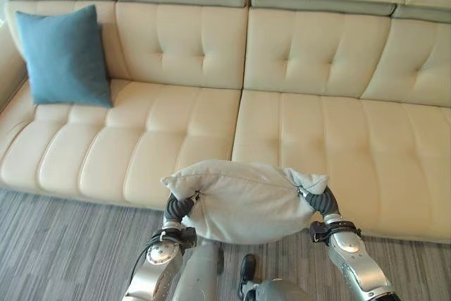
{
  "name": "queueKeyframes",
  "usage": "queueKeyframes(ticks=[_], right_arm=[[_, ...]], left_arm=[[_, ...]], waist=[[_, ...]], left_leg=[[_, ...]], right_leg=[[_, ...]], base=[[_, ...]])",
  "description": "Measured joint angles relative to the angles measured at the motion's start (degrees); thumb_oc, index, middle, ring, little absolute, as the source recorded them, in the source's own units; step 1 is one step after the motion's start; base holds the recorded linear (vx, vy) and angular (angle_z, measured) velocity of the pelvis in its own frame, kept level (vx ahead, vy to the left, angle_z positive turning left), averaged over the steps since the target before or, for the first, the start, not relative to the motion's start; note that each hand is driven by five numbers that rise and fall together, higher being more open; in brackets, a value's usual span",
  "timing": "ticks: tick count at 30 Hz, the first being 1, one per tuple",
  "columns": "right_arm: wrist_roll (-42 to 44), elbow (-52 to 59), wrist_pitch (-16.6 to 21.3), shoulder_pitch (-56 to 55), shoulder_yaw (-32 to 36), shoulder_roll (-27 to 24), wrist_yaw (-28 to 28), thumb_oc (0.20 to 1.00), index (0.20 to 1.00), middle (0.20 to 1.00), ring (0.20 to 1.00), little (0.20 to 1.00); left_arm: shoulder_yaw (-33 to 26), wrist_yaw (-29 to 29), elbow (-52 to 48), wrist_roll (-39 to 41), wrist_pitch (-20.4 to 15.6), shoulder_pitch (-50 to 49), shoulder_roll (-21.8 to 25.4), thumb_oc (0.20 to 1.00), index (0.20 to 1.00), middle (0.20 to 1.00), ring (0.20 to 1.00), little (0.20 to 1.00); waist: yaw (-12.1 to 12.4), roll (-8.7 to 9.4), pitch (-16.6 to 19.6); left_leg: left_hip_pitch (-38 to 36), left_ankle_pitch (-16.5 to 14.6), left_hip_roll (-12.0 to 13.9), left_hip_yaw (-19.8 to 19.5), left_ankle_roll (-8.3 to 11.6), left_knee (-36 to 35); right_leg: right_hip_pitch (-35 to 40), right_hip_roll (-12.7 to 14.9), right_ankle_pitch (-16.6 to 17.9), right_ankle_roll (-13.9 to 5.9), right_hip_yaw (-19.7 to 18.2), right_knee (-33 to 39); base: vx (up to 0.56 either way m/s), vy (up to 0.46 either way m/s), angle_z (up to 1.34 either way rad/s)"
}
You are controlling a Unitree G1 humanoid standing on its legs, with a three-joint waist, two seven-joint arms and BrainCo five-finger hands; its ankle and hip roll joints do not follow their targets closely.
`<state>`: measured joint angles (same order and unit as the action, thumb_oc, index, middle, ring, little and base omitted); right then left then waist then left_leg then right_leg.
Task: Pick up all the scattered cushions and arrange them neatly on the sofa.
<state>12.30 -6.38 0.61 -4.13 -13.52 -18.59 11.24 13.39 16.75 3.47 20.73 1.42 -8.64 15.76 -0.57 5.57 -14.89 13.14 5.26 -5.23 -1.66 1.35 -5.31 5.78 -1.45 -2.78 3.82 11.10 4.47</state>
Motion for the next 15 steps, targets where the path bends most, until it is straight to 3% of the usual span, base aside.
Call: queueKeyframes(ticks=[1,2,3,4,5,6,7,8,9,10,11,12,13,15], right_arm=[[-0.16,-0.18,-0.35,2.03,0.74,-1.02,-0.32,0.200,0.200,0.200,0.200,0.200],[-0.62,-0.10,-0.79,2.60,1.05,-0.45,-0.43,0.200,0.200,0.200,0.200,0.200],[-1.29,0.03,-0.90,1.99,1.00,0.12,-0.52,0.200,0.200,0.200,0.200,0.200],[-1.73,0.22,-0.92,2.03,0.78,0.28,-0.52,0.200,0.200,0.200,0.200,0.200],[-2.26,0.99,-1.02,1.78,0.71,0.85,-0.35,0.200,0.200,0.200,0.200,0.200],[-2.38,0.57,-0.99,1.94,0.76,1.00,-0.34,0.200,0.200,0.200,0.200,0.200],[-2.39,0.10,-1.11,0.54,0.60,1.37,-0.23,0.200,0.200,0.200,0.200,0.200],[-2.40,0.91,-1.03,-0.41,0.60,1.07,-0.32,0.200,0.200,0.200,0.200,0.200],[-2.74,1.87,-0.88,-0.58,0.55,-0.24,-0.57,0.200,0.200,0.200,0.200,0.200],[-2.82,1.80,-1.02,-1.15,0.64,0.58,-0.54,0.200,0.200,0.200,0.200,0.200],[-2.83,2.22,-1.02,-1.57,0.51,0.43,-0.70,0.200,0.200,0.200,0.200,0.200],[-3.03,2.27,-1.04,-2.02,0.50,1.08,-0.76,0.200,0.200,0.200,0.200,0.200],[-3.48,1.43,-1.14,-1.23,0.72,1.59,-0.47,0.200,0.200,0.200,0.200,0.200],[-3.48,1.23,-1.15,-1.01,0.50,1.99,-0.21,0.200,0.200,0.200,0.200,0.200]], left_arm=[[-0.15,-0.04,-0.45,-0.04,0.10,0.66,-0.55,0.200,0.200,0.200,0.200,0.200],[-0.10,0.17,-0.43,0.04,0.42,0.80,-0.25,0.200,0.200,0.200,0.200,0.200],[0.18,0.20,0.12,0.02,0.76,1.81,0.18,0.200,0.200,0.200,0.200,0.200],[-0.24,0.22,0.15,0.00,0.79,2.22,0.25,0.200,0.200,0.200,0.200,0.200],[-0.55,0.28,-0.28,-0.07,0.78,3.17,1.07,0.200,0.200,0.200,0.200,0.200],[-0.66,0.23,0.25,-0.50,0.62,2.54,0.88,0.200,0.200,0.200,0.200,0.200],[-0.43,0.30,0.26,-1.33,0.48,1.50,0.38,0.200,0.200,0.200,0.200,0.200],[-0.25,0.30,0.04,-1.63,0.34,1.02,0.31,0.200,0.200,0.200,0.200,0.200],[-0.08,0.18,0.14,-1.66,0.26,1.26,0.28,0.200,0.200,0.200,0.200,0.200],[-0.01,-0.07,0.70,-1.69,0.29,1.90,1.06,0.200,0.200,0.200,0.200,0.200],[-0.16,-0.03,0.53,-1.72,0.30,2.05,1.39,0.200,0.200,0.200,0.200,0.200],[-0.19,0.00,0.03,-1.78,0.29,2.77,1.50,0.200,0.200,0.200,0.200,0.200],[0.12,0.31,0.13,-1.88,0.25,2.64,1.51,0.200,0.200,0.200,0.200,0.200],[0.06,0.66,0.11,-1.85,0.30,2.59,1.83,0.200,0.200,0.200,0.200,0.200]], waist=[[0.05,-2.77,-0.96],[-0.47,-3.75,-1.56],[-0.71,-3.71,-1.84],[-0.04,-3.35,-1.94],[0.00,-1.59,-2.65],[-0.09,-2.40,-3.15],[0.24,-2.86,-1.91],[0.16,-4.32,-1.05],[-0.51,-7.56,-1.13],[-1.39,-5.54,-0.88],[-1.91,-4.98,-0.56],[-2.40,-2.86,0.04],[-2.15,-2.76,0.03],[-1.96,-2.98,-0.04]], left_leg=[[-3.38,11.35,3.23,0.51,-5.59,0.51],[-4.76,8.95,4.64,0.24,-5.25,0.51],[-6.33,8.49,4.83,0.31,-5.42,0.55],[-6.53,7.91,4.56,1.07,-5.50,2.84],[-5.04,4.63,2.68,3.25,-3.66,9.76],[-4.74,0.89,3.13,3.66,-3.11,12.95],[-7.53,0.36,3.63,3.29,-2.68,8.40],[-8.44,0.43,4.22,3.89,-2.61,6.98],[-8.21,-1.24,6.10,4.78,-4.96,6.60],[-8.51,-2.97,4.85,5.25,-4.32,6.69],[-8.49,-2.98,4.63,5.63,-4.28,6.33],[-9.17,-2.66,3.22,5.83,-4.55,5.34],[-9.98,-0.68,3.40,5.95,-5.07,4.02],[-11.00,-0.26,4.05,5.80,-5.25,2.86]], right_leg=[[-1.25,-2.59,-1.24,-2.72,-0.99,-3.83],[-2.81,-3.09,-3.95,-5.65,-0.59,-9.02],[-3.68,-1.83,-7.39,-5.37,-0.26,-9.85],[-3.64,1.44,-3.61,-4.81,-0.42,-0.46],[-5.40,5.33,8.72,-7.66,-1.89,-0.08],[-4.14,5.41,7.33,-6.16,-2.45,-2.50],[-3.89,4.21,6.86,-6.29,-3.50,-4.33],[-4.28,3.03,5.75,-7.63,-3.30,-6.22],[-7.59,1.16,0.94,-9.14,-3.13,-15.48],[-9.77,2.95,-2.34,-8.61,-3.28,-20.44],[-11.04,3.65,-3.64,-9.07,-2.85,-22.79],[-11.95,4.83,-5.04,-8.22,-3.28,-24.23],[-14.48,5.23,-5.41,-7.96,-2.91,-29.20],[-15.89,5.62,-9.06,-7.72,-1.68,-27.46]], base=[[0.38,0.136,-0.16],[0.41,0.171,-0.30],[0.39,0.202,-0.43],[0.48,0.253,-0.64],[0.34,0.182,-0.59],[0.21,0.177,-0.77],[0.12,0.129,-0.75],[0.16,0.184,-1.02],[0.04,0.059,-0.48],[0.11,0.125,-0.21],[0.09,0.083,0.00],[0.12,0.061,-0.07],[0.05,-0.008,-0.07],[0.04,-0.035,-0.10]])
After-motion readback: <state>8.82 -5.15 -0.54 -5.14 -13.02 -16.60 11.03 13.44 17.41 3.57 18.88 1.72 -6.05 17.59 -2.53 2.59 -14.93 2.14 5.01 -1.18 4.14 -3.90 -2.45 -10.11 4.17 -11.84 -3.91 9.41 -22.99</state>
